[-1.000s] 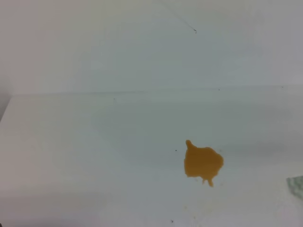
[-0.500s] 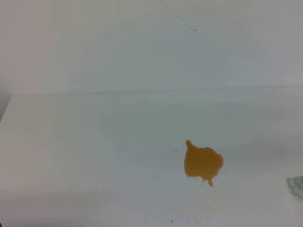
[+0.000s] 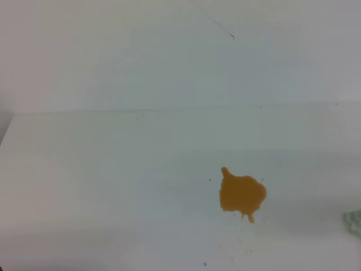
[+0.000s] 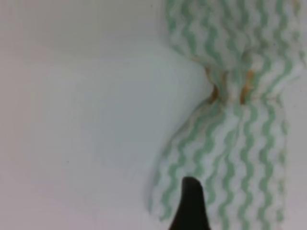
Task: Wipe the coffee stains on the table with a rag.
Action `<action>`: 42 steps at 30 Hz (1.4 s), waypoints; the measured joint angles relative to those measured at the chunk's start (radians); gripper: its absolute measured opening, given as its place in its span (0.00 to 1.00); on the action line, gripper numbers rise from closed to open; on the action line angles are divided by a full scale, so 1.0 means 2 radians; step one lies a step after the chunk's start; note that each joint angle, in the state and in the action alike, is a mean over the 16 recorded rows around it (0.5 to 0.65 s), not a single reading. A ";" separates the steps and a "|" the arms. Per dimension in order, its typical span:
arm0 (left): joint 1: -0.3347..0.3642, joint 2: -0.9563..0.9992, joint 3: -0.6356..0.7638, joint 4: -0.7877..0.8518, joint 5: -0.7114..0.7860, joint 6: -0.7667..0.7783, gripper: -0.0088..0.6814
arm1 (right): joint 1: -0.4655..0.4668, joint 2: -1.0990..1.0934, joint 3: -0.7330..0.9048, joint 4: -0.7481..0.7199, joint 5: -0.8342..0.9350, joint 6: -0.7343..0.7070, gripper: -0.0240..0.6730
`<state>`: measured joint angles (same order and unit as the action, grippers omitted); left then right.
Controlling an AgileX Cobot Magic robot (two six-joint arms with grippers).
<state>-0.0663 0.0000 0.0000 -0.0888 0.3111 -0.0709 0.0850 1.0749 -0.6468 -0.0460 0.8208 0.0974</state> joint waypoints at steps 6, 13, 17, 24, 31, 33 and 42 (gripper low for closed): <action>0.000 0.000 0.000 0.000 0.000 0.000 0.01 | 0.000 0.046 0.027 -0.006 -0.070 0.018 0.79; 0.000 0.000 0.000 0.000 0.000 0.000 0.01 | 0.000 0.113 0.033 -0.027 -0.135 0.044 0.79; 0.000 0.000 0.000 0.000 0.000 0.000 0.01 | 0.000 0.154 0.033 -0.040 -0.159 0.062 0.79; 0.000 0.000 0.001 0.000 0.000 0.000 0.01 | 0.000 0.218 0.033 -0.055 -0.180 0.085 0.74; 0.000 0.000 0.001 0.000 -0.001 0.000 0.01 | 0.000 0.251 0.031 -0.062 -0.192 0.097 0.53; 0.000 0.000 0.001 0.000 -0.001 0.000 0.01 | 0.000 0.253 0.029 -0.064 -0.194 0.099 0.47; 0.000 0.000 0.000 0.000 0.000 0.000 0.01 | 0.000 0.227 0.010 -0.074 -0.192 0.099 0.27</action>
<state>-0.0663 0.0000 0.0000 -0.0888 0.3101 -0.0709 0.0850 1.5290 -0.6275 -0.1942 0.4359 0.2958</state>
